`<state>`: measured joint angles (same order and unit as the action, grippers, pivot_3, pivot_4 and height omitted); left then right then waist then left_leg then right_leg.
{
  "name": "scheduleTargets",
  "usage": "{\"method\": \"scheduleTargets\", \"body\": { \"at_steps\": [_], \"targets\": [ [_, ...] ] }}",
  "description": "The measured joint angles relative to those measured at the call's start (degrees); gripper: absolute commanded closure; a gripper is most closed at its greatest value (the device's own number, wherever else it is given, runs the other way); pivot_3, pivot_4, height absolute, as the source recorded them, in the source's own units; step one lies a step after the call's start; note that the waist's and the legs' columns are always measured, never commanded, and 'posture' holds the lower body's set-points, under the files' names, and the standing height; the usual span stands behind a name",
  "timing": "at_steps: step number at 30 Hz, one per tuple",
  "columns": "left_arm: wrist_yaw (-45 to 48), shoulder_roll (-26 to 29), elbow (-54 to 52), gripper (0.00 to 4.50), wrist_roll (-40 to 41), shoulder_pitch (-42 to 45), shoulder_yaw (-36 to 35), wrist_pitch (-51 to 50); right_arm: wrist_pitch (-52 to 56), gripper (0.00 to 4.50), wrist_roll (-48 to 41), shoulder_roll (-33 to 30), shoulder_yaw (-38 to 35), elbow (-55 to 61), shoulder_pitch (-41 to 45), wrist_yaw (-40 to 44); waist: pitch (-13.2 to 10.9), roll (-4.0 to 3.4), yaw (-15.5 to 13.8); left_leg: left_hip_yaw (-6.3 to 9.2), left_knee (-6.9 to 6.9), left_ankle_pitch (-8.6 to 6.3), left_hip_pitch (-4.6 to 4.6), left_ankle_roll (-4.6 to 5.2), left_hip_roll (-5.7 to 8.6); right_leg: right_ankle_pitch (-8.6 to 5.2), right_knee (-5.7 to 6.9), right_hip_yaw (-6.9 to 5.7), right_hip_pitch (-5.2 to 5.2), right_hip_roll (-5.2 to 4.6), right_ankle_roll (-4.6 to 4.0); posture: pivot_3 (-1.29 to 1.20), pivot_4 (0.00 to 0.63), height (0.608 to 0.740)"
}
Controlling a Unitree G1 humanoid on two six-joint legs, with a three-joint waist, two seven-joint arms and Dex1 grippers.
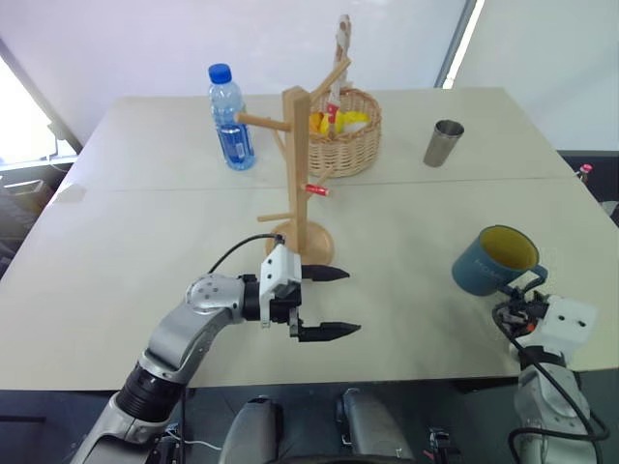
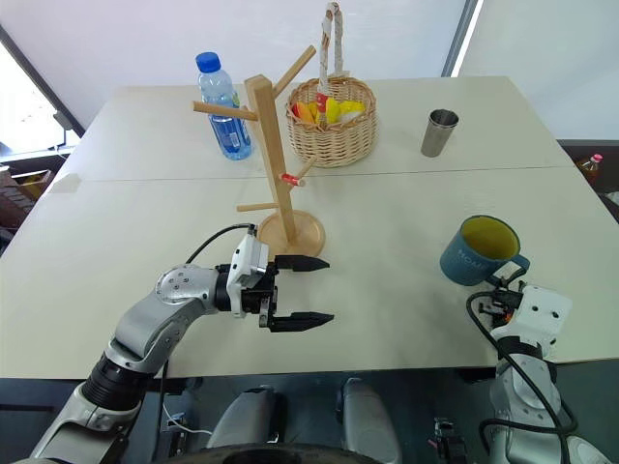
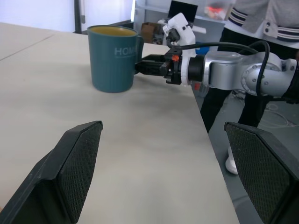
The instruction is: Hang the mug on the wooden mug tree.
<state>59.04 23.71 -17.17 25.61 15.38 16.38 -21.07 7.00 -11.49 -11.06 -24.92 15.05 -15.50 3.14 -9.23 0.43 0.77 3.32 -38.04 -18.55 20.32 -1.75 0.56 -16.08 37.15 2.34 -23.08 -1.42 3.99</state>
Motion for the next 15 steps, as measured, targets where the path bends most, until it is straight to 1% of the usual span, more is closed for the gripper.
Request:
{"method": "scheduleTargets", "body": {
  "at_steps": [8, 11, 15],
  "targets": [
    [-0.83, -0.12, 0.17, 0.00, -0.02, 0.02, -0.22, 0.24, -0.15, 4.48, 1.12, -1.60, 2.86, 1.24, -0.53, 3.56, 0.00, 0.00, 0.01, 0.00, 0.00, 0.00, 0.00, 0.00, 0.00, 0.00, 0.00, 0.00, 0.00, 0.01, 0.00, 0.00, 0.150, 0.740],
    [-1.58, -0.04, 0.61, 0.00, -0.12, -0.44, -1.18, 0.73, -1.45, 4.48, 4.69, -5.05, 5.82, 3.39, -1.96, 5.73, 0.00, -0.02, 0.05, 0.00, 0.00, 0.00, 0.00, 0.00, 0.00, 0.00, 0.00, 0.00, -0.01, 0.01, 0.00, 0.00, 0.150, 0.740],
    [-2.53, 1.09, 2.11, 0.00, -0.35, -2.44, -4.02, 2.39, -5.50, 4.48, 11.40, -12.98, 11.74, 9.15, -4.84, 11.93, -0.01, -0.01, 0.13, 0.00, 0.00, 0.00, -0.01, 0.00, -0.01, 0.00, 0.00, 0.00, -0.01, 0.04, 0.01, 0.00, 0.150, 0.740]
  ]
}}
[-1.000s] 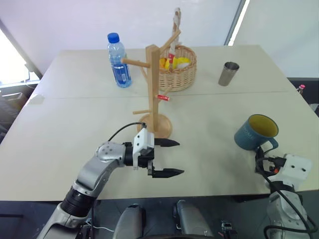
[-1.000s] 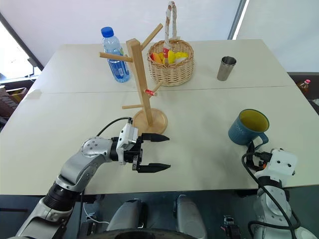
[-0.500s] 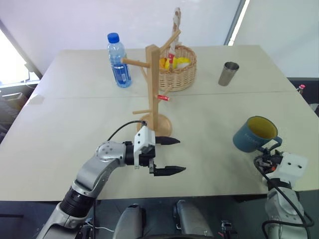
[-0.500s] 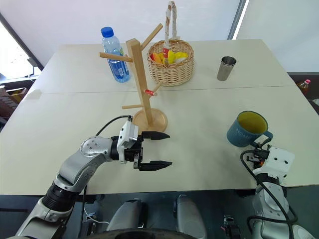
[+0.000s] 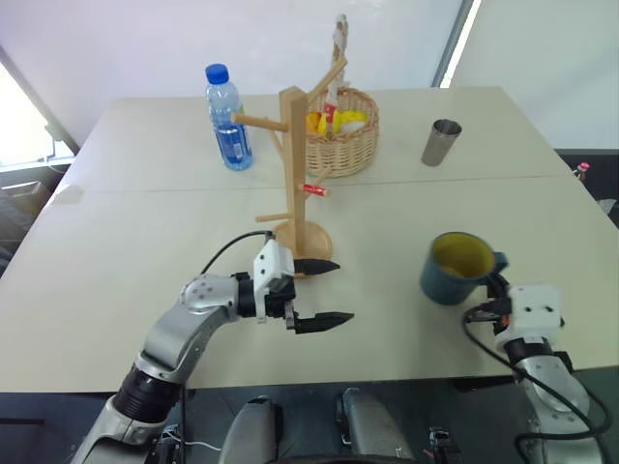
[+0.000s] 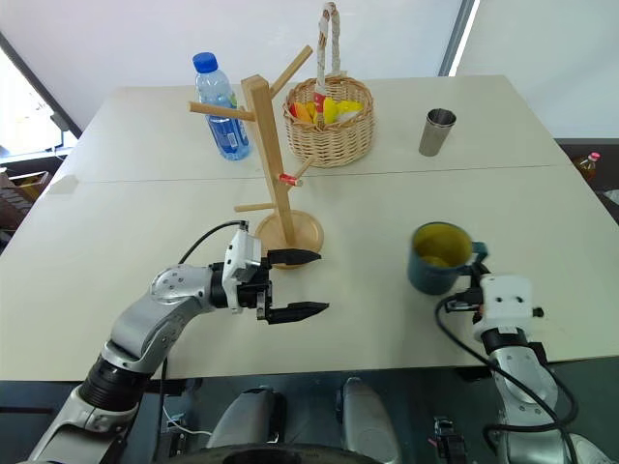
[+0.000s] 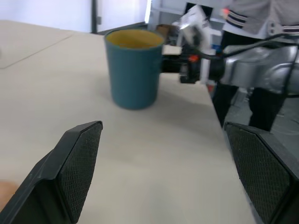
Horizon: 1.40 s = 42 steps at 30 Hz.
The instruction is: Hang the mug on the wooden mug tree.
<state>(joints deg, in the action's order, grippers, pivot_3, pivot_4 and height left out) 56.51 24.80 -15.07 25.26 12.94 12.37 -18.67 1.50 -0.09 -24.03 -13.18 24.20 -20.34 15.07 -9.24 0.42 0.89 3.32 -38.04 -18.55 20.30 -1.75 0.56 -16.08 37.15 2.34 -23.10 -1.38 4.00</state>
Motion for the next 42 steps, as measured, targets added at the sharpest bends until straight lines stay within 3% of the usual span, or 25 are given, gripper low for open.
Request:
{"method": "scheduleTargets", "body": {
  "at_steps": [6, 10, 17, 23, 42],
  "targets": [
    [-1.42, 0.86, 3.10, 0.00, 0.08, -3.46, -6.86, 5.03, -1.87, 4.48, 3.77, -9.60, 5.86, 8.56, 4.19, 9.64, -0.04, 0.09, -0.23, 0.03, -0.07, 0.00, 0.00, 0.00, 0.00, 0.00, -0.01, -0.02, 0.04, 0.00, 0.01, 0.00, 0.150, 0.740],
    [-1.42, 0.84, 4.60, 0.00, 1.22, -4.56, -11.39, 8.45, 4.63, 4.48, 2.32, -12.68, 7.84, 12.63, 15.62, 13.80, -0.08, 0.15, -0.19, 0.02, -0.14, 0.00, 0.02, 0.00, 0.00, 0.01, -0.02, -0.02, 0.04, -0.04, 0.01, 0.00, 0.150, 0.740],
    [-0.59, 3.13, 4.98, 0.00, 4.24, -5.21, -15.81, 8.19, 17.10, 4.48, -0.27, -13.17, 11.06, 16.07, 29.64, 16.83, -0.09, 0.18, -0.27, 0.08, -0.10, 0.00, 0.10, 0.00, 0.03, 0.02, -0.06, -0.09, 0.00, -0.13, 0.01, 0.00, 0.150, 0.740],
    [0.09, 5.18, 4.98, 0.00, 5.47, -5.32, -17.38, 7.70, 20.32, 4.48, -1.03, -13.32, 15.25, 15.90, 37.93, 19.82, -0.10, 0.18, -0.16, 0.09, -0.09, 0.00, 0.09, 0.00, 0.02, 0.02, -0.05, -0.09, -0.02, -0.12, 0.01, 0.00, 0.150, 0.740],
    [1.28, 9.01, 0.66, 0.00, 13.28, -5.35, -21.26, 1.59, 22.75, 4.48, 3.88, -11.21, 24.91, 7.83, 49.04, 21.06, -0.11, 0.19, -0.09, 0.08, -0.07, 0.00, 0.14, 0.00, 0.02, 0.02, -0.05, -0.09, -0.09, -0.15, 0.00, 0.00, 0.150, 0.740]
  ]
}}
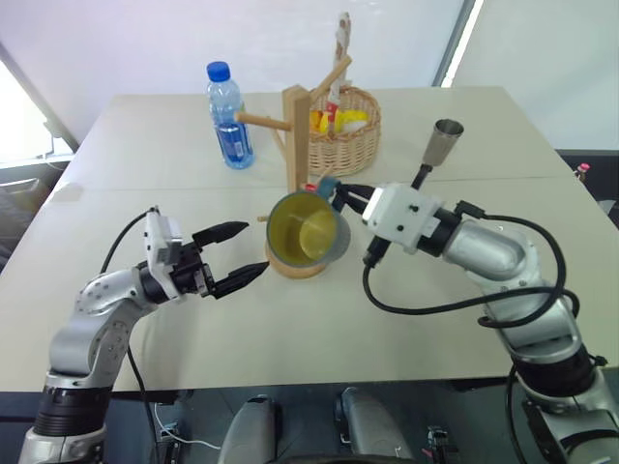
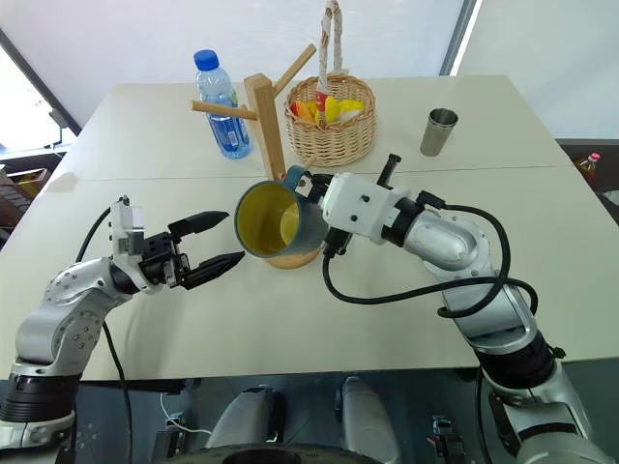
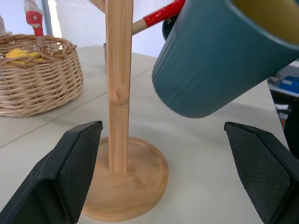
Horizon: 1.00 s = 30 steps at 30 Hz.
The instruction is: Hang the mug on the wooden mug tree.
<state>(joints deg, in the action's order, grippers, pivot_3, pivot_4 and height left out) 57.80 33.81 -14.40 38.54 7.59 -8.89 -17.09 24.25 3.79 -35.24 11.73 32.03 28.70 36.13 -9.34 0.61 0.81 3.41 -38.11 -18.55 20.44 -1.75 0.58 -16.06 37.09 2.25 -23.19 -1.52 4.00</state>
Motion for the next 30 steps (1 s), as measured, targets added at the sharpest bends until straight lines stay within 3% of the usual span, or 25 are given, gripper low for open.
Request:
{"method": "scheduleTargets", "body": {
  "at_steps": [8, 11, 16, 20, 24, 30],
  "targets": [
    [-0.47, 0.05, -0.48, 0.00, 0.39, -0.15, -1.12, -0.12, -0.06, 4.48, 1.76, 1.56, 2.50, -4.74, 2.58, 0.07, 0.00, 0.00, -0.05, 0.00, 0.01, 0.00, 0.03, 0.00, 0.00, 0.00, -0.01, 0.00, -0.03, -0.01, -0.01, 0.00, 0.150, 0.740],
    [-0.56, 0.05, -0.49, 0.00, 0.39, -0.15, -1.12, -0.12, -0.05, 3.61, 1.81, 1.71, 2.85, -5.24, 2.81, 0.25, 0.00, 0.00, -0.01, -0.01, 0.01, 0.00, 0.04, 0.00, 0.00, 0.00, -0.02, 0.00, -0.03, -0.02, 0.00, 0.00, 0.150, 0.740],
    [-1.39, -0.30, -0.43, 0.00, 0.36, -0.14, -1.13, 0.00, -0.12, 1.30, 2.18, 2.30, 2.57, -5.36, 3.78, 0.06, 0.00, 0.00, -0.01, 0.00, 0.02, 0.00, 0.03, 0.00, 0.00, 0.00, -0.01, 0.00, -0.03, -0.01, -0.01, 0.00, 0.150, 0.740],
    [-2.15, -0.49, -0.37, 0.00, 0.38, -0.23, -1.16, -0.09, -0.38, 1.30, 1.44, 0.48, -0.10, -3.67, 1.69, 0.68, 0.00, 0.00, -0.21, 0.01, 0.03, 0.00, 0.06, 0.00, 0.00, 0.00, -0.03, 0.00, -0.04, -0.03, 0.00, 0.00, 0.150, 0.740],
    [-4.29, -0.61, 0.20, 0.00, 0.28, -1.09, -1.54, -1.21, -0.46, 1.30, -4.05, -2.15, -11.04, -0.48, -5.69, 2.63, 0.00, 0.03, -0.34, 0.00, 0.03, -0.02, 0.08, 0.02, 0.01, 0.01, -0.13, 0.00, 0.02, -0.06, 0.00, 0.00, 0.150, 0.740],
    [-10.81, -3.10, 3.79, 0.00, -1.03, -3.05, -3.62, -2.29, -0.01, 1.30, -15.53, 2.23, -26.94, -1.36, -18.33, 2.56, -0.02, 0.06, 0.12, -0.04, 0.11, -0.03, -0.05, 0.04, -0.04, 0.01, -0.05, 0.03, 0.03, 0.00, 0.01, 0.00, 0.150, 0.740]
  ]
}}
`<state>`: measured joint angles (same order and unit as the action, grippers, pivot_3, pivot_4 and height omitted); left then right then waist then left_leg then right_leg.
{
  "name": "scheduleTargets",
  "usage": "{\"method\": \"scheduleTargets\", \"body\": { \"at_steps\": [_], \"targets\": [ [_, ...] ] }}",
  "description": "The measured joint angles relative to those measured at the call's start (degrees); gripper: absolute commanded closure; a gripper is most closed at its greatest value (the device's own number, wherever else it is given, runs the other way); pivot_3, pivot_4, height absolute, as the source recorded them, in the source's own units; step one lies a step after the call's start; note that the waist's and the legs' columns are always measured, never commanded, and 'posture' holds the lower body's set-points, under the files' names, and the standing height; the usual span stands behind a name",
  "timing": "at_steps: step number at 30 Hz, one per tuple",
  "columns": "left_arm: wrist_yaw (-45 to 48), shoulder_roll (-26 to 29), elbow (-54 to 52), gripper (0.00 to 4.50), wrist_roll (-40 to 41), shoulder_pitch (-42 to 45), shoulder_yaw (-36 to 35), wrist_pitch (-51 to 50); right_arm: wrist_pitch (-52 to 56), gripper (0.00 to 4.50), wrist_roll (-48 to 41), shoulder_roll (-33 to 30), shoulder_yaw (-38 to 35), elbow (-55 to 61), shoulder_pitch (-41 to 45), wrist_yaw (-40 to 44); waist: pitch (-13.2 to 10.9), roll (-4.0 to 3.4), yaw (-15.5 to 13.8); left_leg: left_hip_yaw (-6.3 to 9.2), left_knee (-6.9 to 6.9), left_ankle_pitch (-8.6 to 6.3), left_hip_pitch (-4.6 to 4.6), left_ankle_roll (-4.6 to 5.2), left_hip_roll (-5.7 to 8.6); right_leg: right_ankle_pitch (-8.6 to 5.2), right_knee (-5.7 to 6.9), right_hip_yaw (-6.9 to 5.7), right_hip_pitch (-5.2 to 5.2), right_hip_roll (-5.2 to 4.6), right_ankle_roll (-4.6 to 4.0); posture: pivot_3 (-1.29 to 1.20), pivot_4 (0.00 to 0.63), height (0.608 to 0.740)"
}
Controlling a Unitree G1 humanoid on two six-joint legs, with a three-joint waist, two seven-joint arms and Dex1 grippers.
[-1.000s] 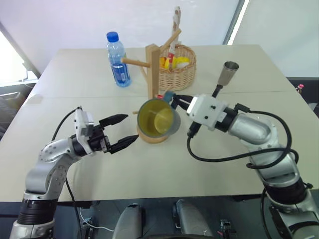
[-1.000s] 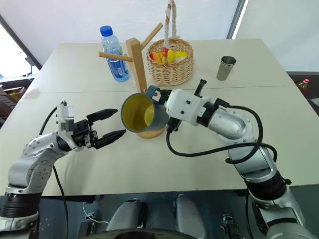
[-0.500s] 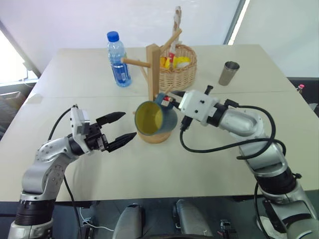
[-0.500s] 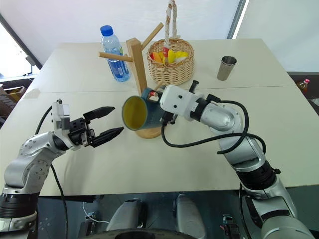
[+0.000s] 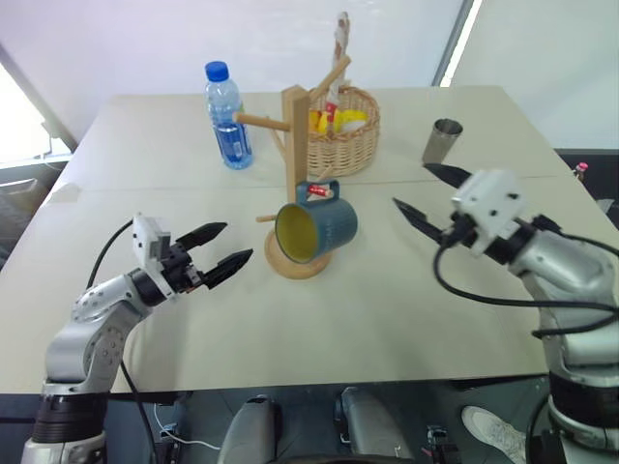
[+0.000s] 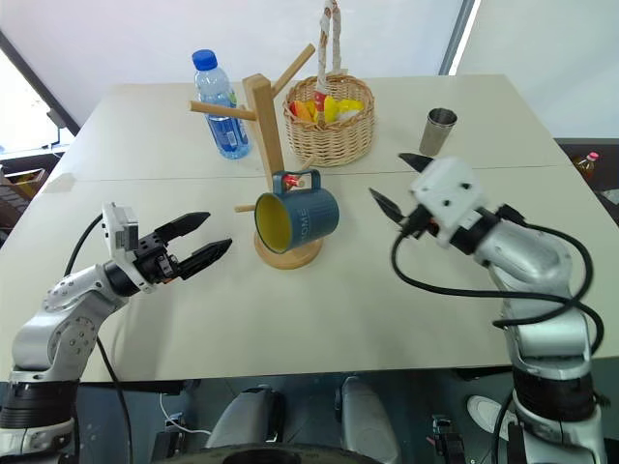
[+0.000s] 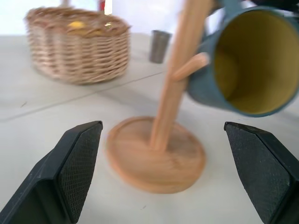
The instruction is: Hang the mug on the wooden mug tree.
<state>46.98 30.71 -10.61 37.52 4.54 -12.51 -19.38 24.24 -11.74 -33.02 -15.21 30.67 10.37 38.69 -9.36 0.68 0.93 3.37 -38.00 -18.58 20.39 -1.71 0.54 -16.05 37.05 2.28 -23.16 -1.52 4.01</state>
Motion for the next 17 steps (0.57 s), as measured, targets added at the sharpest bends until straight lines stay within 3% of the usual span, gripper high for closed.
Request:
{"method": "scheduleTargets", "body": {
  "at_steps": [8, 17],
  "targets": [
    [-17.94, -8.19, 9.11, 0.00, -9.43, -0.19, -4.56, 5.61, -8.80, 1.30, -1.90, 12.01, -1.74, -17.71, -4.64, -7.03, 0.00, 0.00, -0.16, -0.02, -0.04, 0.01, -0.03, 0.00, 0.01, 0.01, 0.11, 0.01, -0.02, 0.01, 0.01, 0.00, 0.150, 0.740],
    [-23.80, -10.43, 9.57, 0.00, -13.34, -0.16, -4.01, 6.24, -17.27, 1.30, -0.49, 13.49, 2.29, -27.41, -3.11, -8.41, 0.00, 0.00, -0.15, -0.03, -0.03, 0.00, -0.01, -0.01, 0.04, 0.01, 0.09, 0.01, -0.04, -0.01, 0.01, 0.00, 0.150, 0.740]
  ]
}}
